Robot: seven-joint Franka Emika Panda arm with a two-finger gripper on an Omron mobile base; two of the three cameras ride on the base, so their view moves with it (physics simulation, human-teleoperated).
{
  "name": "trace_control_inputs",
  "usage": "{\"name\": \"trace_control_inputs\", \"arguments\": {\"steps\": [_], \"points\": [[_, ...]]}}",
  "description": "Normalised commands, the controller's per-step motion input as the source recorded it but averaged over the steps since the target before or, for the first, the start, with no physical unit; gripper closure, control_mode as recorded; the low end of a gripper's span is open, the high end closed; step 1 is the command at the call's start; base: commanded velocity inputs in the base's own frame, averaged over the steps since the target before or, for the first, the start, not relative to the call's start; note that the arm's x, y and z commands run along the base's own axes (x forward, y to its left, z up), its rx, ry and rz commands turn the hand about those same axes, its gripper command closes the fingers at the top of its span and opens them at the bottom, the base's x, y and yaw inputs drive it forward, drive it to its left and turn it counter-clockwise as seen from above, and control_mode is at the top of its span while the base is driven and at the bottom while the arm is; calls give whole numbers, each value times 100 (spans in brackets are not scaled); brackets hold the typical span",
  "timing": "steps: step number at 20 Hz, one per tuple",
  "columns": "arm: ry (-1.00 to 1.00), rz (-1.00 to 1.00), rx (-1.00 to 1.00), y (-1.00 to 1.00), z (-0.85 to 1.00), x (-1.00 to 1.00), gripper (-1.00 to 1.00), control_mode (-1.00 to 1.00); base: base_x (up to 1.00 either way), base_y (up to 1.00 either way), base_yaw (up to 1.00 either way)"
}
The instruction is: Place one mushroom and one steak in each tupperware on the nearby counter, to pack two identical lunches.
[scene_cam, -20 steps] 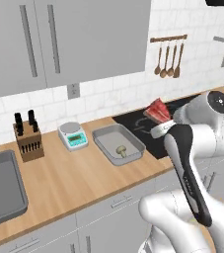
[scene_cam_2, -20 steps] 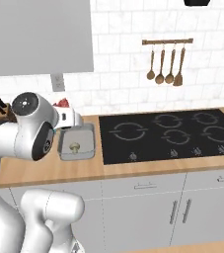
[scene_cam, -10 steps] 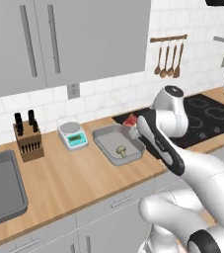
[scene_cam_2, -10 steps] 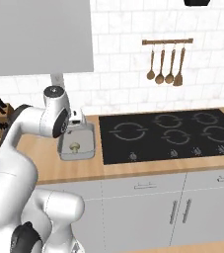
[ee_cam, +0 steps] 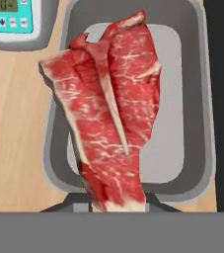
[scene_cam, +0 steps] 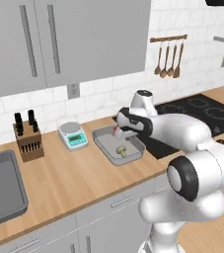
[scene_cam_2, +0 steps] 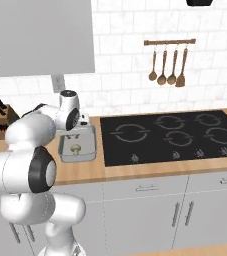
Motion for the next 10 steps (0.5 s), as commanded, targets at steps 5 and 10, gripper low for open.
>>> {"name": "trace_control_inputs", "arguments": {"steps": [5, 10], "points": [[4, 0, -3, 31, -61, 100, -100, -100, 0, 0, 0], [0, 0, 0, -5, -64, 93, -100, -100, 0, 0, 0]]}}
